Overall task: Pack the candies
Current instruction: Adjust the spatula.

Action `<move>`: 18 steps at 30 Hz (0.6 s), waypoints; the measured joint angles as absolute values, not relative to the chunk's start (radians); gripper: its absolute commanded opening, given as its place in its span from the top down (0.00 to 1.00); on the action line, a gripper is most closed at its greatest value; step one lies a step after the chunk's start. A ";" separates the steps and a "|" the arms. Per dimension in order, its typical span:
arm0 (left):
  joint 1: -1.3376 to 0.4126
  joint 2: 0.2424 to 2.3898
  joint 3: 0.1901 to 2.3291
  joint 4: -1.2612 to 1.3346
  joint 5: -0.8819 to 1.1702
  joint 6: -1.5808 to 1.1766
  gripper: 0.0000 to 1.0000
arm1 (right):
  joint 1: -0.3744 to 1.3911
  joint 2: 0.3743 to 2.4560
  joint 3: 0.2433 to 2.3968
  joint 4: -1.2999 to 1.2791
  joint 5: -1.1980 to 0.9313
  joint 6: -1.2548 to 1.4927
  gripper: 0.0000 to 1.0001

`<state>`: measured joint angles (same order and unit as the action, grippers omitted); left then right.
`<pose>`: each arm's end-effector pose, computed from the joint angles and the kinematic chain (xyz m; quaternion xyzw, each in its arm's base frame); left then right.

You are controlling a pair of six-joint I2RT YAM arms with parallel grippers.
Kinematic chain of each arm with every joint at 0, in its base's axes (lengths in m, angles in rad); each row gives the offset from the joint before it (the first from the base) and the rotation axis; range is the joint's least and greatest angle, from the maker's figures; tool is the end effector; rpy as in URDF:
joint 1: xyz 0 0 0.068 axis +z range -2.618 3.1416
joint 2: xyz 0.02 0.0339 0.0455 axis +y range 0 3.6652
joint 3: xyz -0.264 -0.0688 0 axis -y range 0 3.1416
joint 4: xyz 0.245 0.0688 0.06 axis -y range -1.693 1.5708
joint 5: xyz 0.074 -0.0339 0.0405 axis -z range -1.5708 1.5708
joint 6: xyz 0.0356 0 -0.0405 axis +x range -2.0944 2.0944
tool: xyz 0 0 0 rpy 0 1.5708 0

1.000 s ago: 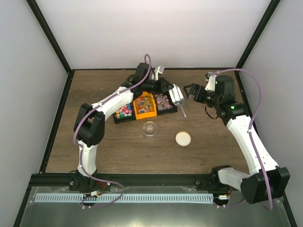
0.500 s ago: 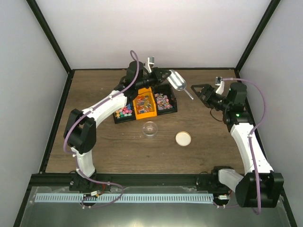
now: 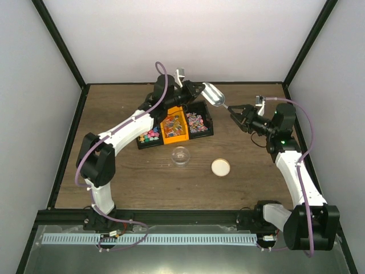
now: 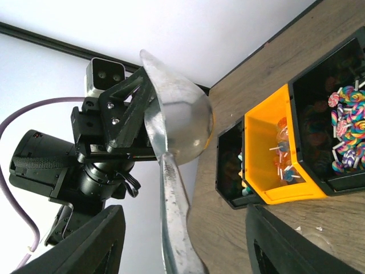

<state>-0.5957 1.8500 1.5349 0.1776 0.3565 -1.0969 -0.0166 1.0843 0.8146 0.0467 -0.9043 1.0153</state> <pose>0.3660 -0.2631 0.3337 -0.0712 0.7478 -0.5727 0.3283 0.2428 0.0240 0.3182 0.1096 0.7459 0.5685 0.3293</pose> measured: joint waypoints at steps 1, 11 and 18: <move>-0.598 1.850 1.535 0.177 0.352 -1.097 0.93 | -0.017 1.085 0.815 0.053 -0.911 1.019 0.46; -0.610 1.850 1.535 0.170 0.339 -1.097 0.93 | -0.017 1.097 0.815 0.076 -0.924 1.042 0.60; -0.618 1.850 1.535 0.170 0.338 -1.097 0.93 | -0.017 1.106 0.815 0.097 -0.926 1.061 0.65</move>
<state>-0.6182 1.8500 1.5349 0.1696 0.3382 -1.0969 -0.0166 1.1065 0.8146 0.0967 -0.9260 1.0607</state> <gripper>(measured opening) 0.084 0.355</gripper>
